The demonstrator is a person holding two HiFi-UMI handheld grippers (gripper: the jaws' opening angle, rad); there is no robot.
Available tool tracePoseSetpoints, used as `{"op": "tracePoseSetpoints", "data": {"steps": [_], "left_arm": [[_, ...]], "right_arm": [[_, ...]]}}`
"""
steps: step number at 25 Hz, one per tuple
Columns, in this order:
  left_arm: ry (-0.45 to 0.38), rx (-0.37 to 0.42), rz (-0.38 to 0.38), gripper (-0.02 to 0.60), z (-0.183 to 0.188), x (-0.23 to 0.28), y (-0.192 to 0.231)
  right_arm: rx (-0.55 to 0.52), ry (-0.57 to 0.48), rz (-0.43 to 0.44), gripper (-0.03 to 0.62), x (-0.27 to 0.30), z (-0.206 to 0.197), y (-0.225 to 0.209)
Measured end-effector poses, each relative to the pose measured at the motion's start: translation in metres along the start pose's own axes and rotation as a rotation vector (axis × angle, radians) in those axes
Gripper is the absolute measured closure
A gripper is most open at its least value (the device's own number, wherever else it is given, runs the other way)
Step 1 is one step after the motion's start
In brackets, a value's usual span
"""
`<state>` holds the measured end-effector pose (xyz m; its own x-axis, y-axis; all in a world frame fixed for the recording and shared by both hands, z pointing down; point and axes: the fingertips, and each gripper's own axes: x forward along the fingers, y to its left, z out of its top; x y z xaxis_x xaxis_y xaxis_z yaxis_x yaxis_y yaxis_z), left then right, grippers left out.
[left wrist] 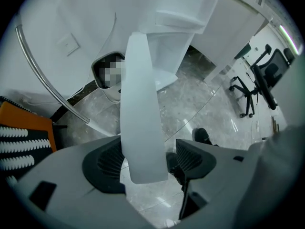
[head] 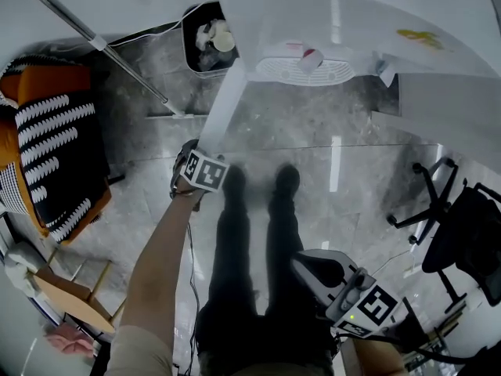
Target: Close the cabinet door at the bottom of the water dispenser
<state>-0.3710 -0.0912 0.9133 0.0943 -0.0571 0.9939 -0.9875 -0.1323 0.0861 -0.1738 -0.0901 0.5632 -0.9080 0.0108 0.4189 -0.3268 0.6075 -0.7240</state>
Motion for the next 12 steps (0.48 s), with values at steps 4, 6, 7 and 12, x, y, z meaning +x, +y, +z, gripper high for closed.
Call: {"op": "tracePoseSetpoints", "data": {"steps": [4,6,7,12], "left_arm": [[0.006,0.000,-0.024,0.279,0.003,0.002,-0.012],[0.007,0.015,-0.031,0.279,0.003,0.003,-0.020],[0.008,0.021,-0.035,0.279,0.003,0.003,-0.023],[-0.002,0.030,-0.091,0.279,0.006,0.002,-0.044]], "right_arm": [[0.011,-0.003,-0.011,0.586,-0.007,-0.004,-0.006],[0.015,-0.006,-0.012,0.586,-0.008,-0.005,-0.008],[0.017,-0.010,-0.010,0.586,-0.008,-0.005,-0.008],[0.031,-0.024,-0.006,0.585,-0.009,-0.007,-0.013]]}}
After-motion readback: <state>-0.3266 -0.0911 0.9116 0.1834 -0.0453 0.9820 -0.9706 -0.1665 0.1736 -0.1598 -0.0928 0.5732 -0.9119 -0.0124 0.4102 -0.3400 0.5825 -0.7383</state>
